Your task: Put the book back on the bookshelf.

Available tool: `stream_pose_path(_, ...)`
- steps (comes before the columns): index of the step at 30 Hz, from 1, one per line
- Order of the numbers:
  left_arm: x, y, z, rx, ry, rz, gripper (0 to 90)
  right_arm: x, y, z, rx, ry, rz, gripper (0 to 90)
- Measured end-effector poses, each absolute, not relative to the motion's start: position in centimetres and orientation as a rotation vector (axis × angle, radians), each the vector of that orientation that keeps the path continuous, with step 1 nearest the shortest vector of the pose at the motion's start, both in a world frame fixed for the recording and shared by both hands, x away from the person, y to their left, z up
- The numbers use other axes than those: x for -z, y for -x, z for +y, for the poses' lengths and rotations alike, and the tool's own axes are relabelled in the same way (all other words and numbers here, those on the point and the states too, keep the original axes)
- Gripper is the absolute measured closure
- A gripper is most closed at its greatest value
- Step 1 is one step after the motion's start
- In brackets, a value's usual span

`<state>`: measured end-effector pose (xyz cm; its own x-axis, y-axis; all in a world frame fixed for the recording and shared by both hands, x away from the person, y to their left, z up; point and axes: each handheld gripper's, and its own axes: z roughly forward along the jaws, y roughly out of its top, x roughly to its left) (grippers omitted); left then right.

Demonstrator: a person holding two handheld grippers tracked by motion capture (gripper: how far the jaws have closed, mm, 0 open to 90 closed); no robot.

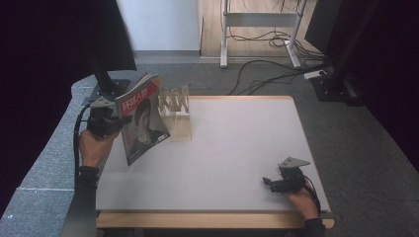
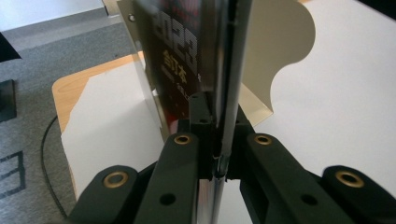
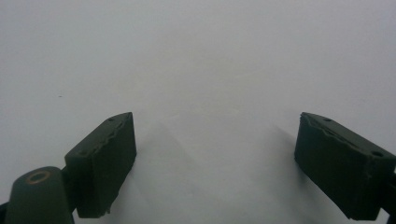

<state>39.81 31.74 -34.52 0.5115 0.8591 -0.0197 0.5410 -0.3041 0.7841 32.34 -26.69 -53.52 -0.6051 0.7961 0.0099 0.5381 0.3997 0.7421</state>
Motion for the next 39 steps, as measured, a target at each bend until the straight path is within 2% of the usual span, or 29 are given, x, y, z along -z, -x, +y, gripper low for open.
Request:
stream_pose_path(6,34.5,-39.9,32.1,-0.617,-1.914,1.181,87.1,53.5,-32.4,-26.7,-1.035,-1.152,2.317,11.8)
stream_pose_path(17,33.3,-41.2,31.7,-0.657,-1.888,1.208,87.1,53.5,-32.4,-26.7,-1.037,-1.149,2.317,11.9)
stream_pose_path(27,32.9,-41.2,31.7,-0.712,-1.785,1.184,87.1,53.5,-32.4,-26.7,-1.037,-1.152,2.314,11.8)
stream_pose_path(33,35.8,-41.5,31.5,-0.646,-1.765,1.163,86.6,53.5,-32.4,-26.7,-1.037,-1.153,2.317,11.9)
stream_pose_path(39,35.4,-40.9,31.9,-0.617,-1.869,1.176,84.5,53.5,-32.4,-26.7,-1.036,-1.152,2.317,11.8)
